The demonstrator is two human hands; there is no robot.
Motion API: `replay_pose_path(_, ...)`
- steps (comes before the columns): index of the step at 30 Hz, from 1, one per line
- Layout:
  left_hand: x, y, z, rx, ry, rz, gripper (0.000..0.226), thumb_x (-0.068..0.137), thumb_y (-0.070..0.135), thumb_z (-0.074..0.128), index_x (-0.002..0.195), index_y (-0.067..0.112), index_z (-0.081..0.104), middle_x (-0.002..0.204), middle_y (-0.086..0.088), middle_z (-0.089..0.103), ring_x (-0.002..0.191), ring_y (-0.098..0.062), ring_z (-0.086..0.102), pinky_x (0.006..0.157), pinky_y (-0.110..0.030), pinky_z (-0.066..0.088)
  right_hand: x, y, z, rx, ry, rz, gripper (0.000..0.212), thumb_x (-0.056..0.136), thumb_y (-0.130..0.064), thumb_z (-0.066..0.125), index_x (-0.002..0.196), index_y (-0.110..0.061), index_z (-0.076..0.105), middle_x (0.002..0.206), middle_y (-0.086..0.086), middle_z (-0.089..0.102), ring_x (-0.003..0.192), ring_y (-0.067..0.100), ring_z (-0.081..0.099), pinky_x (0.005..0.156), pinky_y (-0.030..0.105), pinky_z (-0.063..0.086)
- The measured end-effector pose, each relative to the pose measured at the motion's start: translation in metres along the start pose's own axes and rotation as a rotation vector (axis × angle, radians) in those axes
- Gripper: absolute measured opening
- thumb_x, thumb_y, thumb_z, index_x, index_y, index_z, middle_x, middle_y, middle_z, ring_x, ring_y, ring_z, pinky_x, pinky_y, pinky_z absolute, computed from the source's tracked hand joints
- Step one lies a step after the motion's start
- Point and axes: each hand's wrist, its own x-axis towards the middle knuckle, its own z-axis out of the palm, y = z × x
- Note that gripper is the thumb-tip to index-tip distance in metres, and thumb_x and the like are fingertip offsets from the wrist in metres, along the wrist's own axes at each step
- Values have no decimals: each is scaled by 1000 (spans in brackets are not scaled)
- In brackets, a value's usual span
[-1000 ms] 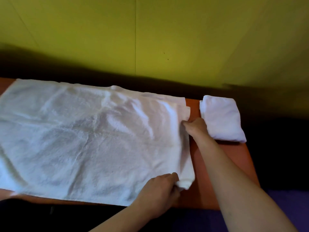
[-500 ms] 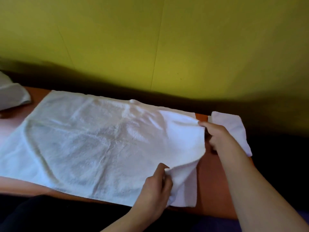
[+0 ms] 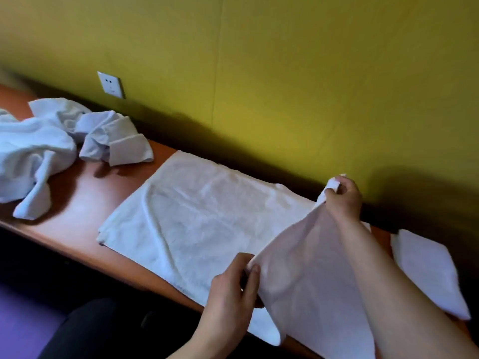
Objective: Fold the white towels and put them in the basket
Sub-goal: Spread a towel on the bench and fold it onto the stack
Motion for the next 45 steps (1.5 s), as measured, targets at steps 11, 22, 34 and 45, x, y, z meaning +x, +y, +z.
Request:
replay_pose_path(11, 32, -23, -147, -101, 300, -154, 9, 101, 25, 56, 94, 19, 55, 70, -6, 72, 56, -24, 71, 63, -41, 61, -41, -122, 183, 72, -268, -193, 47, 83, -6, 67, 129, -12, 62, 129, 8, 66, 117, 18, 63, 102, 39, 50)
replay_pose_path(22, 77, -85, -253, 29, 598, -294, 14, 96, 14, 58, 86, 7, 51, 72, -10, 72, 46, -24, 69, 42, -25, 51, -84, -161, 334, -6, -454, -225, 55, 88, -12, 66, 141, -9, 51, 141, 8, 55, 123, 22, 58, 92, 21, 43)
replay_pose_path(34, 81, -150, -269, 410, 575, -313, 15, 91, 38, 60, 81, 27, 55, 75, 4, 67, 67, -16, 68, 70, -40, 56, -141, -102, 291, -79, -556, -154, 62, 86, -40, 56, 145, -31, 37, 121, 1, 61, 99, 20, 68, 89, 42, 55)
replay_pose_path(45, 93, -137, -264, 469, 440, -439, 29, 91, 28, 64, 114, 13, 55, 106, -7, 67, 98, -34, 65, 85, -43, 46, -267, 65, 90, -608, -296, 255, 36, 87, -56, 59, 85, -20, 54, 92, 5, 63, 97, 32, 62, 81, 38, 48)
